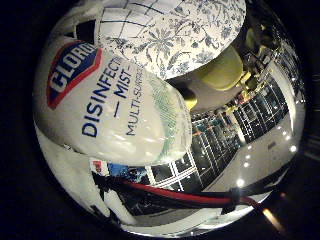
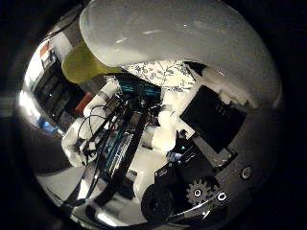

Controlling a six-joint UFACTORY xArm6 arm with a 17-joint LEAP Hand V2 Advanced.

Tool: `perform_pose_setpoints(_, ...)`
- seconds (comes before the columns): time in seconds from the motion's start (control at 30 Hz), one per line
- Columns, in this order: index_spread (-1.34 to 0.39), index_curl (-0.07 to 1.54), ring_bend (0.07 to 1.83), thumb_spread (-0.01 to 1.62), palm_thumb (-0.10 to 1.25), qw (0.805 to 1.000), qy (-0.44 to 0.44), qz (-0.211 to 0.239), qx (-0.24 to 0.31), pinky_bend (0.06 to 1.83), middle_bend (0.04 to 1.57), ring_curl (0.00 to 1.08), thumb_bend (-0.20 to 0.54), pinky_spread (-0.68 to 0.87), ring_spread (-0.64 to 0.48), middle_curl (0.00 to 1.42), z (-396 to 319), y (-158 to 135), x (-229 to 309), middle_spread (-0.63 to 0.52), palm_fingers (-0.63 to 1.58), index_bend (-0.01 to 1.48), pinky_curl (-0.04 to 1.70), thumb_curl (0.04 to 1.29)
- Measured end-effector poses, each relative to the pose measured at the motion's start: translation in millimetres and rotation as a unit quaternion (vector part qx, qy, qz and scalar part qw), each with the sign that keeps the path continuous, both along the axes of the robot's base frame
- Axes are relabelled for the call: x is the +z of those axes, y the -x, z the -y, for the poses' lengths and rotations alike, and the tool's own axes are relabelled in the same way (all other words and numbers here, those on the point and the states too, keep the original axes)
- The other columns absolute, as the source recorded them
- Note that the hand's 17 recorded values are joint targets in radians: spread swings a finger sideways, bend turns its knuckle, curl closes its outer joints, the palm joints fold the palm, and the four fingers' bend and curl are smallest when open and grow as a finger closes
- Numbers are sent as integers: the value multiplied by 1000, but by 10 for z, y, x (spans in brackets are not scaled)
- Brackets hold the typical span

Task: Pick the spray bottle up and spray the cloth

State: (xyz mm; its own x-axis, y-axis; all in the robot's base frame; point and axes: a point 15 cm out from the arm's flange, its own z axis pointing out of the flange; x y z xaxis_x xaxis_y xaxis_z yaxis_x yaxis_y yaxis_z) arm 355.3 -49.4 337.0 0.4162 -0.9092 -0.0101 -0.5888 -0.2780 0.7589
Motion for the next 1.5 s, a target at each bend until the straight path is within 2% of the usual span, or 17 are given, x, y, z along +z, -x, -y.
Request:
perform_pose_setpoints(0.27, -194, 639, 1443, 999, 1044, 1000, -6, -1, -4, 1049, 1327, 559, -14, -239, -162, 574, -25, -14, -41, -85, 1227, 1163, 1123, 670)
perform_pose_setpoints(0.37, -194, 639, 1443, 999, 1044, 1000, -19, 12, -3, 1049, 1323, 559, -14, -239, -162, 571, -84, -37, 33, -84, 1227, 1163, 1124, 669)
perform_pose_setpoints(0.57, -194, 635, 1442, 994, 1046, 991, -119, 63, -5, 1048, 1326, 558, -15, -239, -162, 570, -526, -7, 306, -84, 1228, 1155, 1124, 674)
perform_pose_setpoints(0.77, -196, 640, 1443, 971, 1065, 967, -230, 109, 15, 1047, 1329, 559, -14, -243, -155, 568, -1156, 95, 627, -83, 1227, 1159, 1134, 692)
perform_pose_setpoints(0.97, -195, 642, 1442, 953, 1085, 919, -368, 140, 21, 1044, 1328, 559, -12, -238, -153, 566, -1888, 146, 949, -83, 1230, 1163, 1146, 710)
perform_pose_setpoints(1.13, -198, 644, 1443, 930, 1097, 856, -497, 142, 6, 1045, 1331, 560, -14, -236, -153, 565, -2472, 154, 1307, -83, 1226, 1166, 1155, 726)
perform_pose_setpoints(1.3, -199, 645, 1448, 904, 1109, 774, -610, 168, -10, 1043, 1332, 559, -14, -235, -153, 565, -2800, -73, 1630, -77, 1226, 1165, 1160, 744)
perform_pose_setpoints(1.5, -186, 650, 1451, 874, 1109, 722, -672, 158, -33, 1036, 1334, 557, -15, -236, -153, 565, -2908, -210, 1360, -73, 1224, 1170, 1164, 764)
